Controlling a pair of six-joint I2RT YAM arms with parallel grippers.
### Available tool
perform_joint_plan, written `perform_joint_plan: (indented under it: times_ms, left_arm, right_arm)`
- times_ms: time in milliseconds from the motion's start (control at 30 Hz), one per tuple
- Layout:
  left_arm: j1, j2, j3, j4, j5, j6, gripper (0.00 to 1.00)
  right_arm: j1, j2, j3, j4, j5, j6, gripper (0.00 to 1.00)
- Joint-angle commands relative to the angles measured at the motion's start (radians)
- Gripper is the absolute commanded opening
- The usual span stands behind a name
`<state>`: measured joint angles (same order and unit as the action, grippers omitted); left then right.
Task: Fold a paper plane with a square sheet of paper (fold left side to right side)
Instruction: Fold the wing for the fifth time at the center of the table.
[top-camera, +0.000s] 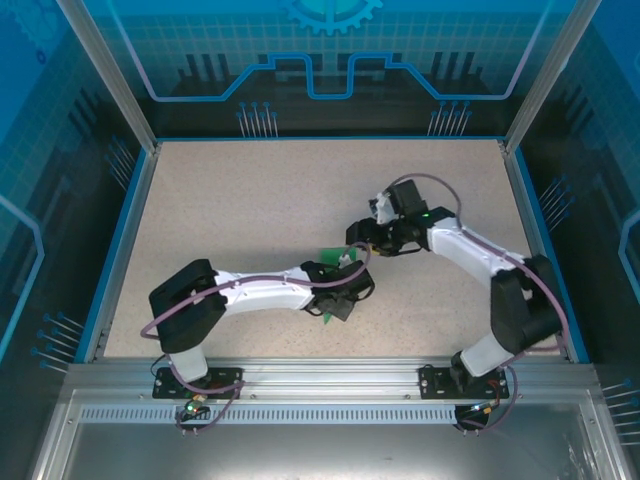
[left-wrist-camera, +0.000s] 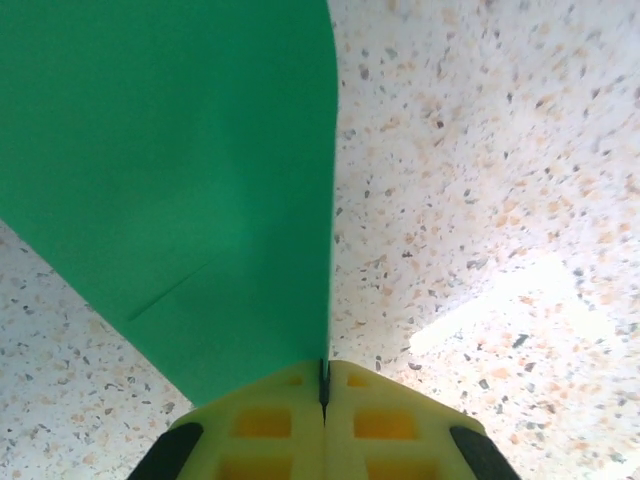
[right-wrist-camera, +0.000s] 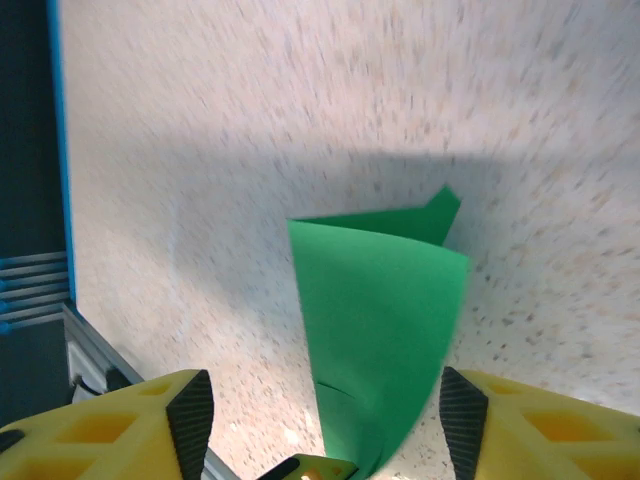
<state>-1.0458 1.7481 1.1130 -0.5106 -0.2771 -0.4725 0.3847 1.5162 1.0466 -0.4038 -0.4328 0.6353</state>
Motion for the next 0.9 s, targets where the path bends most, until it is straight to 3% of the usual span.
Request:
perform_joint_plan:
  times_ms: [0, 100, 400, 533, 867]
  left_arm:
    - [0.049, -0.084, -0.06, 0.133, 0.144, -0.03, 0.05]
    - [0.105, -0.125, -0.131, 0.248, 0.268, -0.06, 0.05]
    - [0.254, -0.14, -0.322, 0.629, 0.591, -0.194, 0.05]
    - [0.3, -0.122, -0.367, 0.753, 0.672, -0.242, 0.05]
    - [0.334, 0.009, -0.357, 0.882, 0.777, -0.288, 0.05]
  right_arm:
    - [-0.062, -0.107, -0.038, -0.034, 0.058, -0.038, 0.73]
    - [-0.102, -0.169, -0.103, -0.039, 0.063, -0.061, 0.8]
    - [-0.123, -0.229, -0.262, 0.004, 0.001, -0.097, 0.84]
    - [-0.117, -0.248, -0.325, 0.055, -0.009, -0.088, 0.84]
    - [-0.063, -0.205, -0.375, 0.111, 0.016, -0.086, 0.82]
